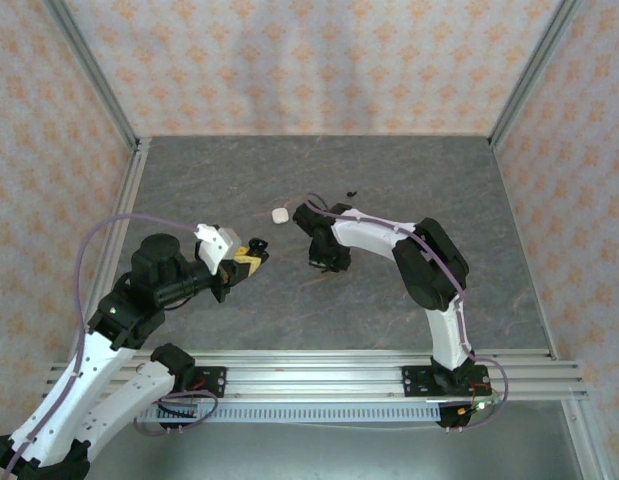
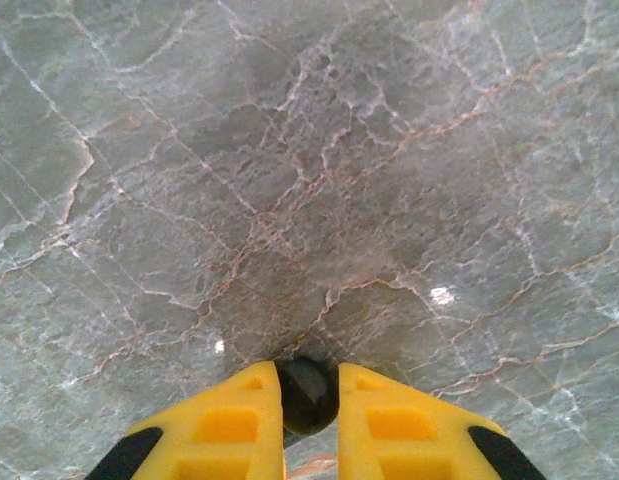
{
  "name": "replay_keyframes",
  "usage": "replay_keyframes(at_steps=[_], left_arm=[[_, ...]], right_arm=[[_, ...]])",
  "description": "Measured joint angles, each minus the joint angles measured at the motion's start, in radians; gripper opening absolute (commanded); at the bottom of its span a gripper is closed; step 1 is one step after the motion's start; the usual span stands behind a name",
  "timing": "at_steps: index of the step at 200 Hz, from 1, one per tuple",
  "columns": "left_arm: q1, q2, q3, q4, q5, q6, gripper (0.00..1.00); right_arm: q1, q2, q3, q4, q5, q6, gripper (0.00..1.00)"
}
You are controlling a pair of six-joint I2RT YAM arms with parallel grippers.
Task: Insert wireless bluetooth earbuds into charging case
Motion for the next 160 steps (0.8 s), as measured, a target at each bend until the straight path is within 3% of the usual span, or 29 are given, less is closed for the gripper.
replay_keyframes(at_steps=[57,111,160], left_arm=[[0.000,0.008,-0.040,0.041,0.002,-0.005,0.00],[0.000,0.042,-0.062,0.155,0.050,-0.060,0.00],[0.000,0.068,-0.084,0.280,0.071,-0.121,0.00]], right_arm=[[0.024,-0.038,0.086,-0.147,0.167,-0.092,0.13],[0.098,-0.214,0.211,-0.285,0.367,-0.177,0.11],[0.148,-0.406,0.209,-0.259,0.420,-0.245,0.10]])
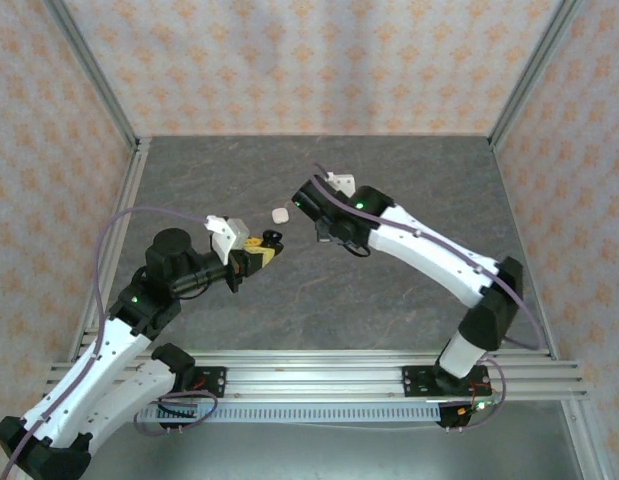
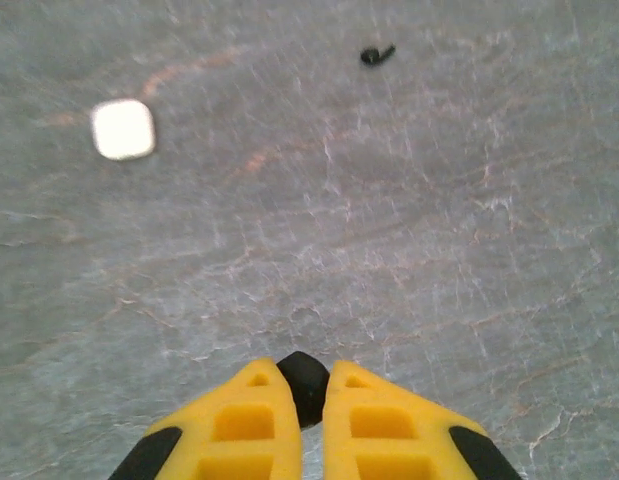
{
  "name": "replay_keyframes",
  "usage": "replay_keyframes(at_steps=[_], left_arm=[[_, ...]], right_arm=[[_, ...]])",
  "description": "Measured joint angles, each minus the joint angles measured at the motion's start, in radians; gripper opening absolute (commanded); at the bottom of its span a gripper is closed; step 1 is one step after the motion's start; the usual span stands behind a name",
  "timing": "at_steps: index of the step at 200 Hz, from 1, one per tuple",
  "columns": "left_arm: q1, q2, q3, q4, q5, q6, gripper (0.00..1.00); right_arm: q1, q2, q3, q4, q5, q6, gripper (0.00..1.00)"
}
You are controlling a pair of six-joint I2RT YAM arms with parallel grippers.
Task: Insert wireless bluetooth earbuds into charging case
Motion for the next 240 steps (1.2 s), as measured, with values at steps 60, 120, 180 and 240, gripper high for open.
replay_keyframes(at_steps=[60,120,180,240], left_arm=[[0.000,0.039,-0.001,0.158,0.039,-0.055,0.00],[-0.020,0.164,0.045,0.244,0.068,-0.064,0.00],[-0.026,0.211,0.093,0.285,0.067,-0.061,0.00],[-0.026,0.211,0.093,0.285,0.066,-0.060,0.00]], right_arm=[[0.023,-0.261,-0.088,0.182,-0.014,-0.116,0.05],[0.111,-0.362,-0.144,0.381,-0.035,-0.241,0.06],[0.153,-0.360,-0.142,0.467,-0.086,-0.340,0.06],[0.154,-0.295,-0.127,0.470,-0.150,-0.381,0.05]])
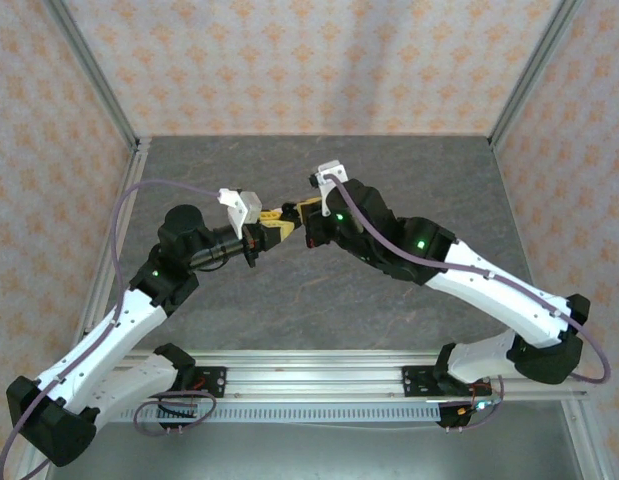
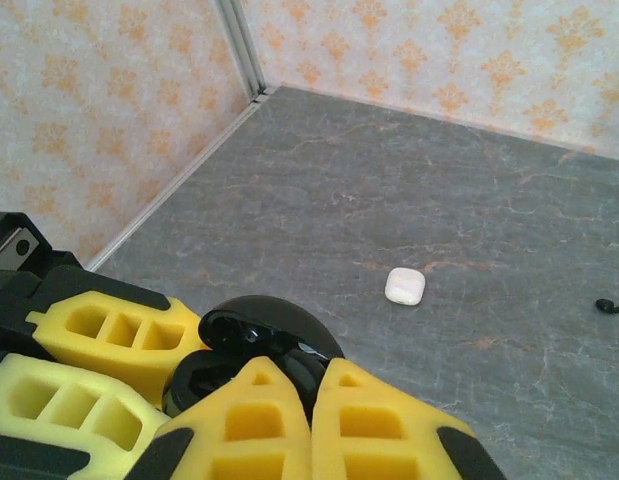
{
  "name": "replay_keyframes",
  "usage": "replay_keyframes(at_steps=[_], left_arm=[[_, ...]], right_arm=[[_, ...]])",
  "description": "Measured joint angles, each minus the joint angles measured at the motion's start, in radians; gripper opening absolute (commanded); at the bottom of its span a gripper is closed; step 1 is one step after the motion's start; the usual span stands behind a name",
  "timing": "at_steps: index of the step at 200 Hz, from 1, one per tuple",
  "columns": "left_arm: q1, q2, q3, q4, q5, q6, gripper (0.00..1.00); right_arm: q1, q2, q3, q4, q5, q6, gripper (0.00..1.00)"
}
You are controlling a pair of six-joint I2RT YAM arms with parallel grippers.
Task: Insert wireless bluetooth earbuds into charging case
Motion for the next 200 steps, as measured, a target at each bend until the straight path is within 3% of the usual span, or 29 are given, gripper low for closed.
replay_keyframes(at_steps=[200], left_arm=[[-0.006,0.000,0.000,-0.015,-0.026,0.025,0.00]], right_arm=[[0.003,0.045,0.032,0.000,-0.030,-0.029,0.06]])
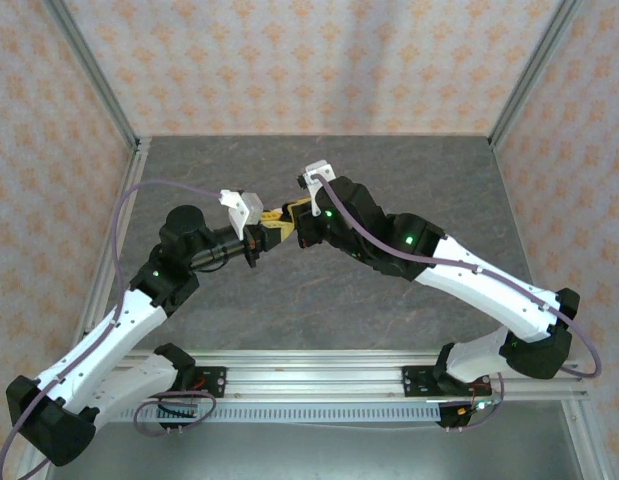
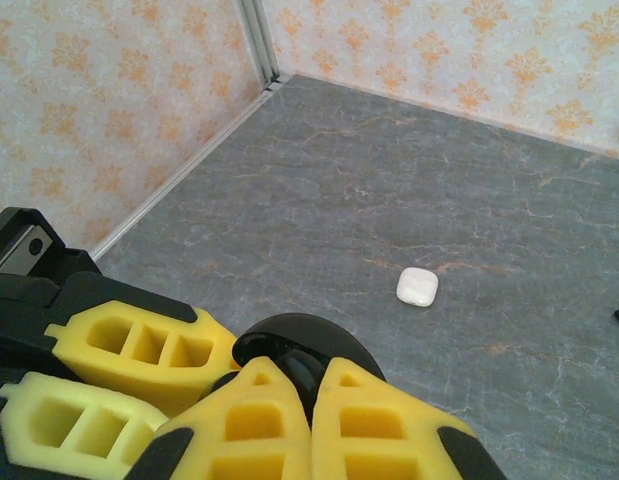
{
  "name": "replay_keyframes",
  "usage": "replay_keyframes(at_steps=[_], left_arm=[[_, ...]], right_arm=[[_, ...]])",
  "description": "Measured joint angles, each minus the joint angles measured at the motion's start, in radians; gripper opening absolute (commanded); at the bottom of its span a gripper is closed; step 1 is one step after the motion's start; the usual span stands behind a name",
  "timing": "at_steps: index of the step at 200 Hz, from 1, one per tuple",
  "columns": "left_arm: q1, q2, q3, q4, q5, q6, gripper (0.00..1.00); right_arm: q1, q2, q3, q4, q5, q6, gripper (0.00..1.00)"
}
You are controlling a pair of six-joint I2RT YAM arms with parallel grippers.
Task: Insert wireless bluetooth earbuds into charging case
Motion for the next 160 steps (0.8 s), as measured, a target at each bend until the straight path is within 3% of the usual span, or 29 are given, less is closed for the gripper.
replay_keyframes(at_steps=[160], left_arm=[[0.000,0.034,0.012,-0.023,-0.016,-0.014,0.00]], right_arm=[[-0.011,-0.001,-0.030,0.005,-0.010,0.081,0.06]])
